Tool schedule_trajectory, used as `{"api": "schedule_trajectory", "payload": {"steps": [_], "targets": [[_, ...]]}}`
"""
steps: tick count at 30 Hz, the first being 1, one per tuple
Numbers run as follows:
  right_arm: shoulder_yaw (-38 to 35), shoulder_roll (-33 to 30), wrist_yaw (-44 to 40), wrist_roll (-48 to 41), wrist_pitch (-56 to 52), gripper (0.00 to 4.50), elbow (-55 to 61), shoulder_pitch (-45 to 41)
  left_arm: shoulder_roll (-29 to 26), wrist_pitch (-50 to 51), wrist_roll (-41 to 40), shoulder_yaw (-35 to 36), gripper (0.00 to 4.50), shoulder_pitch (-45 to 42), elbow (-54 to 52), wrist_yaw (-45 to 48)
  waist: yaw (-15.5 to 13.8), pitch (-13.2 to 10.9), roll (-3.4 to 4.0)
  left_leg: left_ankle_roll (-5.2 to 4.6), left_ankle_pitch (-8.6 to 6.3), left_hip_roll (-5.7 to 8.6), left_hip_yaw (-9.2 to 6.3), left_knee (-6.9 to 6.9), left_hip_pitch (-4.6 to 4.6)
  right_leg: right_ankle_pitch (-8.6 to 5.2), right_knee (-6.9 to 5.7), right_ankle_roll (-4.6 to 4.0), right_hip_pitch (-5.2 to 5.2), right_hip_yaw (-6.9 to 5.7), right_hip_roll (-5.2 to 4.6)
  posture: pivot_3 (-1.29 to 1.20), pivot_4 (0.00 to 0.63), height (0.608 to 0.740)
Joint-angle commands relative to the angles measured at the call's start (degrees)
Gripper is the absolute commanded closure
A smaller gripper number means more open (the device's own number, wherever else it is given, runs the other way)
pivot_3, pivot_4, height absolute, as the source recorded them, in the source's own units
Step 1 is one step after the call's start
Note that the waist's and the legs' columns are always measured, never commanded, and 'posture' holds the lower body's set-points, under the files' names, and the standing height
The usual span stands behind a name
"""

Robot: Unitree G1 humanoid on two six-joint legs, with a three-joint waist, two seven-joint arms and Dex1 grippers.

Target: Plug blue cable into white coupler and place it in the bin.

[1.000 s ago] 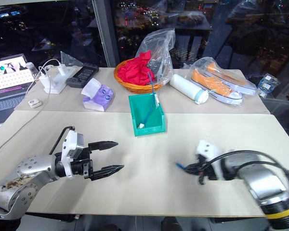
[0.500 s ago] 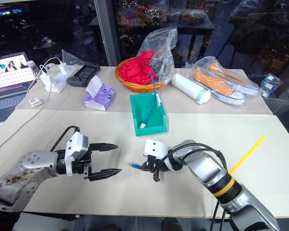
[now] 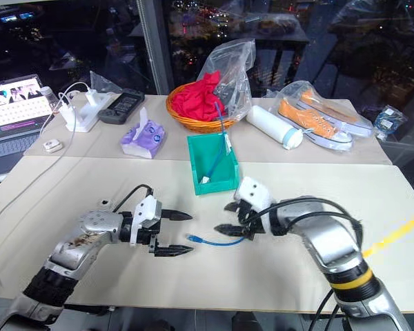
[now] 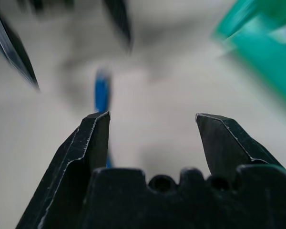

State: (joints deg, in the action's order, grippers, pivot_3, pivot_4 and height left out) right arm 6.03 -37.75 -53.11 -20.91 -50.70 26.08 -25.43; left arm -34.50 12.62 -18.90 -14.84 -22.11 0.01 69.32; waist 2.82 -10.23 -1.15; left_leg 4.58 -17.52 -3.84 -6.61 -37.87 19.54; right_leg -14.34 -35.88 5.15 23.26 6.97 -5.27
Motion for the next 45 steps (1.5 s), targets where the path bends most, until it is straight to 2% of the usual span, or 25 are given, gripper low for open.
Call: {"api": "schedule_trajectory", "payload": {"steps": [1,8,12,13,14,17,20,22,28,32,35,38,41,43,45], "targets": [[-7.9,0.0,2.9,-6.0,-4.2,1.09,6.9,1.9,0.0,-3.3,1.5,-0.3,0.0,-1.4,4.2,3.3,-0.1,0.0,0.01,0.0,0.0,0.0,0.0,0.0,0.05,0.0,0.03,0.0,0.0,-0.01,-0.01,0.0,0.15,0.722],[-16.2,1.1,9.2,-12.7,-8.9,1.09,12.6,5.7,1.3,-8.2,5.1,-1.8,0.0,-3.9,10.6,6.1,-0.4,0.0,0.0,0.01,0.02,0.0,0.0,-0.01,0.09,0.0,0.01,0.01,0.0,-0.02,-0.01,0.0,0.15,0.722],[-18.5,0.4,11.8,-15.0,-10.3,1.06,14.3,8.4,2.6,-8.3,4.8,-1.7,1.0,-4.4,10.8,6.8,-0.4,0.0,0.01,0.01,0.02,0.0,0.0,-0.01,0.09,0.0,0.01,0.01,0.0,-0.03,-0.01,0.0,0.15,0.722],[-18.8,0.2,12.4,-15.4,-10.4,1.06,14.5,8.9,2.9,-8.4,5.1,-1.7,1.1,-4.6,11.1,6.9,-0.4,0.0,0.0,0.0,0.02,0.0,0.0,-0.01,0.09,0.0,0.01,0.01,0.0,-0.02,-0.01,0.0,0.15,0.722],[-19.1,0.1,12.9,-15.9,-10.5,1.06,14.7,9.3,3.2,-8.7,5.4,-1.7,1.69,-4.7,11.6,7.0,-0.4,0.0,0.01,0.0,0.02,0.0,0.0,-0.01,0.1,0.0,0.01,0.01,0.0,-0.02,-0.01,0.0,0.15,0.722],[-19.4,-0.3,14.1,-16.9,-10.5,1.06,15.0,9.6,3.7,-9.2,5.9,-1.9,2.56,-4.8,12.5,7.6,-0.2,0.0,0.01,0.0,0.02,0.0,0.0,-0.01,0.08,0.0,0.0,0.0,0.0,-0.02,-0.01,0.0,0.15,0.722],[-19.6,-0.9,15.1,-18.0,-10.5,1.06,15.2,9.7,3.8,-8.8,5.9,-2.0,3.81,-4.6,12.5,7.9,-0.2,0.0,0.01,-0.01,0.02,0.0,0.0,-0.01,0.07,0.0,-0.01,0.01,0.0,-0.01,0.0,0.0,0.15,0.722],[-19.8,-1.3,15.5,-18.6,-10.4,1.06,15.2,9.7,3.7,-8.4,5.9,-2.0,4.41,-4.4,12.2,8.0,-0.3,0.0,0.01,-0.01,0.02,0.0,0.0,-0.01,0.08,0.0,-0.01,0.01,0.0,-0.01,-0.01,0.0,0.15,0.722],[-19.8,-2.6,16.7,-20.0,-10.5,1.06,15.1,9.9,3.7,-8.2,6.1,-1.1,4.43,-4.1,11.9,6.6,-0.3,0.0,0.01,-0.01,0.02,0.0,0.0,-0.01,0.09,0.0,0.0,0.01,0.0,-0.01,-0.01,0.0,0.15,0.722],[-25.2,-0.9,20.1,-26.1,-14.0,1.06,17.5,12.2,4.8,-9.4,5.5,1.4,4.43,-5.1,9.9,2.5,-0.4,0.0,0.0,-0.02,0.02,0.0,0.0,-0.01,0.1,0.0,0.02,0.01,0.0,-0.02,-0.01,0.0,0.15,0.722],[-33.5,2.5,23.9,-39.6,-16.0,1.06,20.7,20.1,7.4,-6.5,2.0,4.5,4.43,-6.2,2.5,-2.5,-0.8,0.0,0.0,-0.02,0.02,0.0,-0.04,-0.01,0.16,0.0,0.04,0.01,0.0,-0.05,-0.01,0.0,0.15,0.722],[-33.4,3.2,27.8,-47.5,-16.2,1.06,24.0,27.3,9.7,-5.1,1.4,5.6,4.43,-6.4,-1.7,-6.2,-1.7,0.0,0.02,-0.11,-0.03,0.0,-0.15,-0.02,0.28,0.0,0.08,0.01,-0.01,-0.16,-0.02,0.0,0.15,0.722],[-28.5,7.3,38.7,-54.9,-14.3,1.06,23.6,31.1,12.3,-3.0,0.5,5.8,4.43,-5.3,-5.6,-10.1,-1.4,0.0,0.06,-0.11,-0.03,0.03,-0.15,-0.05,0.2,0.0,0.1,0.02,-0.05,-0.13,-0.02,0.0,0.15,0.722],[-24.6,12.5,49.4,-56.0,-12.5,1.06,21.2,29.7,13.6,-2.5,0.3,5.4,4.43,-4.0,-7.9,-11.8,-0.7,0.0,0.04,-0.15,0.01,0.03,-0.14,-0.05,0.18,-0.01,0.01,0.01,-0.09,-0.08,0.0,0.0,0.15,0.722],[-21.7,18.7,59.5,-61.3,-7.2,1.06,19.8,28.9,14.5,-2.2,0.9,4.9,4.43,-2.9,-9.0,-13.5,-0.2,0.0,0.09,-0.14,0.07,0.03,-0.14,-0.04,0.21,0.0,-0.06,0.0,-0.11,-0.05,0.01,0.0,0.15,0.722]]}}
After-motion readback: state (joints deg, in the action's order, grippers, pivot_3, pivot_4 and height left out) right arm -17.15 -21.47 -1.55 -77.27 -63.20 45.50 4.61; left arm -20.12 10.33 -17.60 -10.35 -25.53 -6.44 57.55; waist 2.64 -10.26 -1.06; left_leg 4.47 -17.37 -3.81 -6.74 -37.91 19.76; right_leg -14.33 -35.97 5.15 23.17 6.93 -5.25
